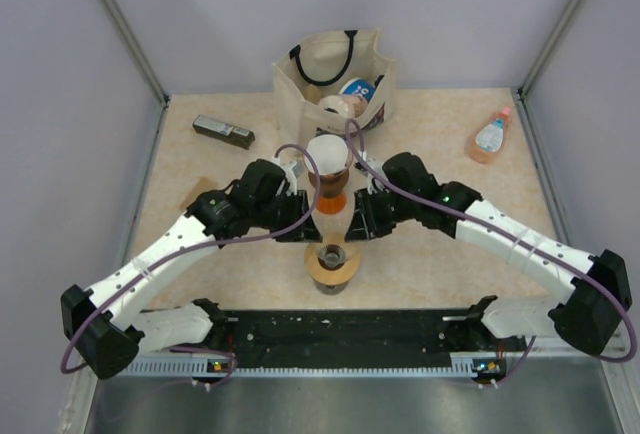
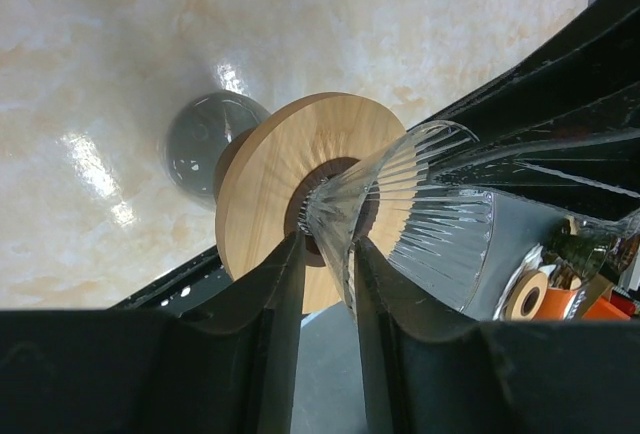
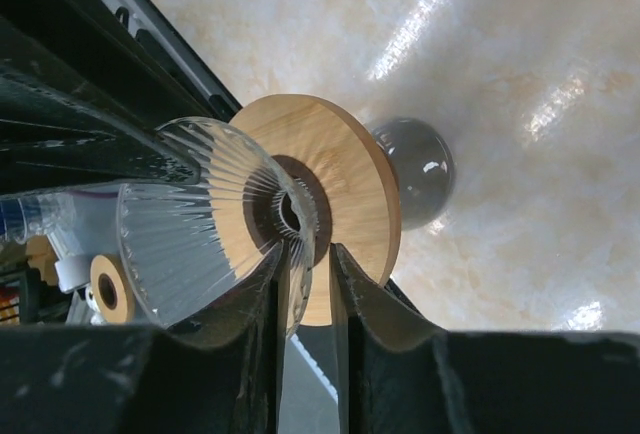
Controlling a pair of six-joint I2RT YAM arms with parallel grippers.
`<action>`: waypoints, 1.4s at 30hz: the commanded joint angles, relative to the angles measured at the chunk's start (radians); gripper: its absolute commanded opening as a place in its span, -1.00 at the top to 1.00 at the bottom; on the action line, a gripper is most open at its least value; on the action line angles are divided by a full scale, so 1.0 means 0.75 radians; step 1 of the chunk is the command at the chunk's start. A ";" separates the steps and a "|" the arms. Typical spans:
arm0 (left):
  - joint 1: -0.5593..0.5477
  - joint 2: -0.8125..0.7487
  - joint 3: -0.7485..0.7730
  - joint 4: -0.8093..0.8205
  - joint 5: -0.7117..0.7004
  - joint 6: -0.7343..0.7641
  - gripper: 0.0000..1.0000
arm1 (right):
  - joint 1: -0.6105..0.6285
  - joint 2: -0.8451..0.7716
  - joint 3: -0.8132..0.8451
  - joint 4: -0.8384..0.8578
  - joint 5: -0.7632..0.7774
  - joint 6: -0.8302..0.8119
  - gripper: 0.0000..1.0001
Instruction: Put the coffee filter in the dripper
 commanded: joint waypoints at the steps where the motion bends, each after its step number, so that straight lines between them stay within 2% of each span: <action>1: -0.034 -0.004 0.032 0.017 -0.038 -0.019 0.42 | -0.007 -0.075 -0.014 0.131 -0.043 0.001 0.59; 7: -0.085 -0.016 0.026 0.017 -0.104 -0.043 0.55 | 0.077 -0.069 0.000 0.129 0.014 -0.064 0.73; 15: -0.128 -0.021 -0.027 0.021 -0.239 -0.037 1.00 | 0.153 -0.083 -0.026 0.129 0.180 -0.172 0.95; 18: -0.153 -0.004 -0.041 0.035 -0.267 -0.033 1.00 | 0.184 -0.077 -0.053 0.141 0.274 -0.215 1.00; 25: -0.257 0.029 -0.076 0.056 -0.578 -0.002 1.00 | 0.208 -0.148 -0.212 0.278 0.388 -0.338 1.00; 29: -0.282 0.043 -0.099 0.078 -0.625 0.014 1.00 | 0.229 -0.175 -0.255 0.305 0.382 -0.416 1.00; 34: -0.306 -0.008 -0.256 0.227 -0.646 0.051 1.00 | 0.241 -0.210 -0.370 0.362 0.364 -0.575 1.00; 42: -0.325 -0.121 -0.422 0.377 -0.664 0.086 1.00 | 0.241 -0.210 -0.435 0.403 0.358 -0.610 1.00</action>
